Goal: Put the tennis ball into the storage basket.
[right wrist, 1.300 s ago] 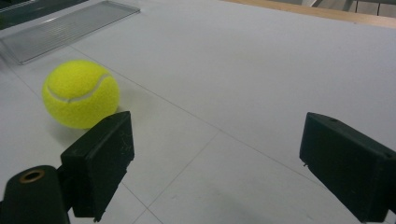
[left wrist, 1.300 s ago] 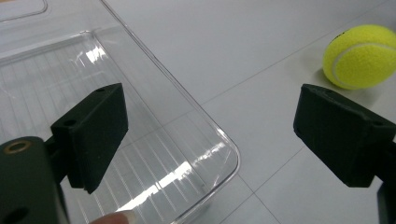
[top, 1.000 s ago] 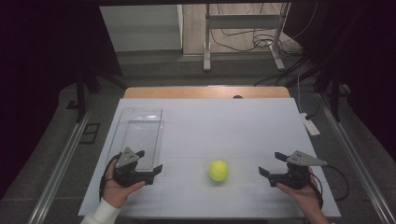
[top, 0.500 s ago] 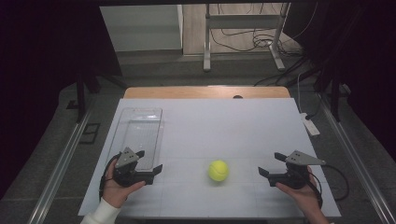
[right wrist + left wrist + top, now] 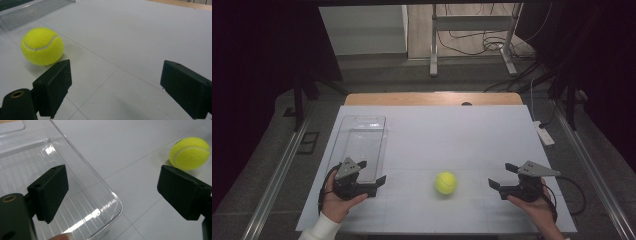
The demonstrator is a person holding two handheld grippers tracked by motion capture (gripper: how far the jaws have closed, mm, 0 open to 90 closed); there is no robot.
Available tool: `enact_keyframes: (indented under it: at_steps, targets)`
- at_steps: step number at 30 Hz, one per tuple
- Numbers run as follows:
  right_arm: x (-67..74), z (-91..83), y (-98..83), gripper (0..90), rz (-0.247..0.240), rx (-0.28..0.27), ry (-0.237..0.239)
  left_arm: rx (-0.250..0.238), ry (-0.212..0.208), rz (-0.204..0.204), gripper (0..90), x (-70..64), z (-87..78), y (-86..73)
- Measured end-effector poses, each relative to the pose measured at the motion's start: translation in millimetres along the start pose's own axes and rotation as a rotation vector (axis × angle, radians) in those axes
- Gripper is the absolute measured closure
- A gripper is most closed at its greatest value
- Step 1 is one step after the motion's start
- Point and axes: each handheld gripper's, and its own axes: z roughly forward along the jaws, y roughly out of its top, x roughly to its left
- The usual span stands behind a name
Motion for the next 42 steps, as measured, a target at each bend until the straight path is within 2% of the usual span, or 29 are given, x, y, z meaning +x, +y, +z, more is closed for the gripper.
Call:
enact_keyframes:
  at_steps: [2,22,35,42]
  targets:
    - [-0.1,0.0,0.0,10.6,0.000,0.000,0.001,-0.001,-0.009,-0.008,11.4,-1.1,0.2,2.0]
    - [-0.8,1.8,-1.4,10.8,-0.001,0.014,-0.010,-0.006,-0.045,0.016,11.5,-5.1,-1.7,11.8]
    - [-1.4,2.0,-1.8,10.8,0.003,0.015,-0.010,0.019,-0.055,0.025,11.9,-5.1,1.1,17.1]
    - [-1.8,2.3,-1.8,10.8,0.005,0.016,-0.014,0.045,-0.072,0.035,12.0,-9.7,5.4,24.1]
